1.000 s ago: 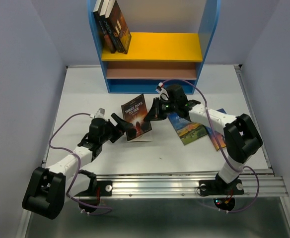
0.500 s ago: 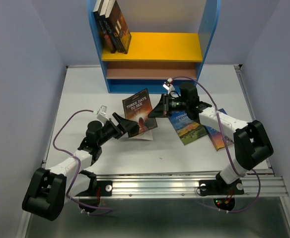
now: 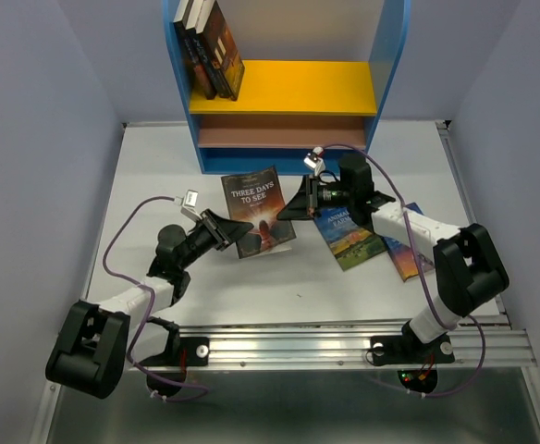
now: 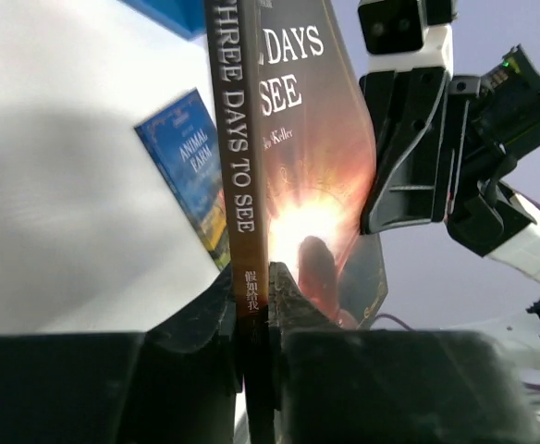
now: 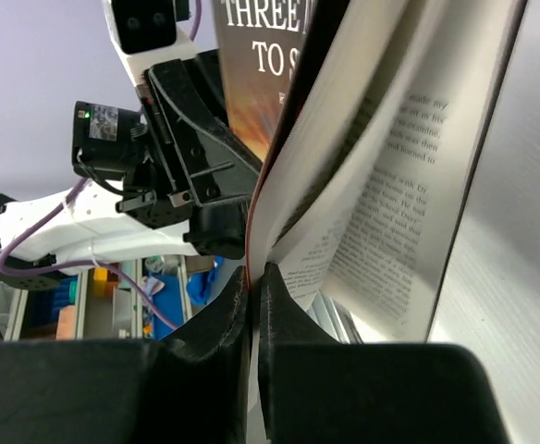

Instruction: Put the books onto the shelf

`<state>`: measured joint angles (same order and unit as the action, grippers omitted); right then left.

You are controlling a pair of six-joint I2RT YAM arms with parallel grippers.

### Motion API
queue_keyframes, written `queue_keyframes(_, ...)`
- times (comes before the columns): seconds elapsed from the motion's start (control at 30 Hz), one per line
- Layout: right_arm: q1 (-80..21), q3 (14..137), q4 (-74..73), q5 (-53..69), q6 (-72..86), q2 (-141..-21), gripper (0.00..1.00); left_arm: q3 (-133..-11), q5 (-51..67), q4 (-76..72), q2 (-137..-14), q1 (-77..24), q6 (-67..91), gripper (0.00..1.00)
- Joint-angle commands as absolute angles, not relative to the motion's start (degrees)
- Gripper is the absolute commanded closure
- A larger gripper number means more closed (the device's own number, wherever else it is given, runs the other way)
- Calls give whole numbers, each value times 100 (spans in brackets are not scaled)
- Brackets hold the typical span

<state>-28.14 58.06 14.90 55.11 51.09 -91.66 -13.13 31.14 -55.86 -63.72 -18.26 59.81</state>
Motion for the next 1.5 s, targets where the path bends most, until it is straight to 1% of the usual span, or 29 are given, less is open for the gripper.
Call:
queue_keyframes(0.0, -2804, 5775, 2189, 5626, 5203, -9158, 99, -1397, 3542, -6091, -6179, -1881, 5845, 100)
queue_keyframes(0.03, -2804, 5757, 2180, 5625, 5194, -9150, 99, -1397, 3542, -6091, -6135, -1881, 5819, 100)
queue_keyframes(0.07, -2804, 5696, 2171, 5529, 5177, -9132, 95, -1406, 3533, -6073, -6100, -1881, 5775, 100)
queue_keyframes(0.13, -2751, 5634, 2145, 5432, 5159, -9097, 81, -1450, 3490, -5995, -5924, -1881, 5564, 100)
queue_keyframes(0.2, -2699, 5590, 2014, 5335, 5010, -9088, 63, -1599, 3393, -5863, -5688, -1881, 5336, 100)
queue_keyframes(0.23, -2698, 5590, 1943, 5248, 4940, -9062, 35, -1661, 3332, -5636, -5600, -1881, 5065, 100)
queue_keyframes(0.27, -2698, 5633, 1699, 5177, 4696, -9035, 24, -1835, 3235, -5495, -5416, -1881, 4906, 100)
queue_keyframes(0.3, -2698, 5677, 1487, 5055, 4511, -8983, 11, -1950, 3182, -5345, -5336, -1881, 4748, 100)
queue_keyframes(0.33, -2646, 5756, 1233, 4645, 4309, -8948, 0, -2073, 3112, -4935, -5257, -1881, 4372, 100)
queue_keyframes(0.37, -2646, 5861, 882, 4319, 4037, -8825, 0, -2213, 3077, -4713, -5186, -1890, 4177, 100)
queue_keyframes(0.4, -2646, 6115, 157, 3967, 3503, -8763, 0, -2476, 2963, -4302, -5072, -1890, 4027, 100)
queue_keyframes(0.43, -2646, 6213, -181, 3181, 3298, -8693, 0, -2592, 2918, -4167, -5010, -1890, 3730, 100)
queue_keyframes(0.47, -2646, 6292, -663, 2755, 3026, -8510, 0, -2810, 2831, -4027, -4940, -1890, 3613, 100)
queue_keyframes(0.5, -2646, 6363, -842, 2368, 2945, -8395, 0, -2926, 2787, -3799, -4922, -1890, 3499, 100)
queue_keyframes(0.53, -2646, 6372, -983, 1520, 2875, -8289, 0, -3040, 2760, -3692, -4913, -1890, 3385, 100)
queue_keyframes(0.63, -2646, 6328, -1528, 154, 2795, -7832, 0, -3541, 2646, -3420, -5001, -1907, 2989, 100)
queue_keyframes(0.67, -2646, 6241, -1616, -660, 2769, -7709, 0, -3681, 2576, -3375, -5036, -1933, 2884, 100)
queue_keyframes(0.73, -2646, 6144, -1801, -1515, 2707, -7368, 0, -4138, 2321, -3305, -5211, -1995, 2533, 100)
queue_keyframes(0.87, -2646, 5889, -1828, -1898, 2540, -6821, 0, -5253, 1724, -3077, -5712, -2276, 1786, 100)
queue_keyframes(0.9, -2646, 5836, -1819, -1925, 2514, -6742, 0, -5769, 1444, -2998, -6000, -2407, 1488, 100)
queue_keyframes(0.93, -2646, 5819, -1819, -1960, 2479, -6646, 0, -6027, 1085, -2971, -6168, -2469, 1398, 100)
queue_keyframes(1.07, -2646, 5801, -1819, -1916, 2443, -6583, 0, -7492, 626, -2979, -7265, -2531, 1126, 100)
queue_keyframes(1.17, -2646, 5827, -1784, -1881, 2435, -6662, 0, -8154, 160, -3085, -7829, -2540, 889, 100)
queue_keyframes(1.27, -2646, 5932, -1740, -1881, 2400, -6907, 0, -9067, -709, -3190, -8803, -2558, 477, 100)
queue_keyframes(1.47, -2646, 6143, -1608, -1969, 2338, -7320, 0, -9764, -1361, -3893, -9825, -2549, 141, 100)
